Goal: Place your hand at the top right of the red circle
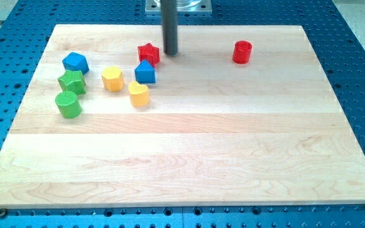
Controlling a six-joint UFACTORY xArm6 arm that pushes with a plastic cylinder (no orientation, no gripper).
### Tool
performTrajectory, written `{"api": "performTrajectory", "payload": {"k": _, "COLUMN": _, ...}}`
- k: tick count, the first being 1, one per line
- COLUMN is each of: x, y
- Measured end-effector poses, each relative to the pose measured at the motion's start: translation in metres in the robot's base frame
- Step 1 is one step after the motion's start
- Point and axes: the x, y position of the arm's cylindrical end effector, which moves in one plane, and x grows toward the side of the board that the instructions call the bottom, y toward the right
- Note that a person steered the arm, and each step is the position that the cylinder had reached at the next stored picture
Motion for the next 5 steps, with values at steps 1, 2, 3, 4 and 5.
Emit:
{"api": "performTrajectory", "payload": {"k": 1, "x": -0.027, "y": 0.044}}
{"api": "performTrajectory", "payload": {"k": 2, "x": -0.036, "y": 0.111}}
{"api": "performTrajectory", "payload": {"k": 3, "x": -0.036, "y": 0.125}}
{"api": "performTrajectory", "payload": {"k": 4, "x": -0.036, "y": 0.158}}
{"api": "performTrajectory", "payload": {"k": 5, "x": -0.026, "y": 0.183}}
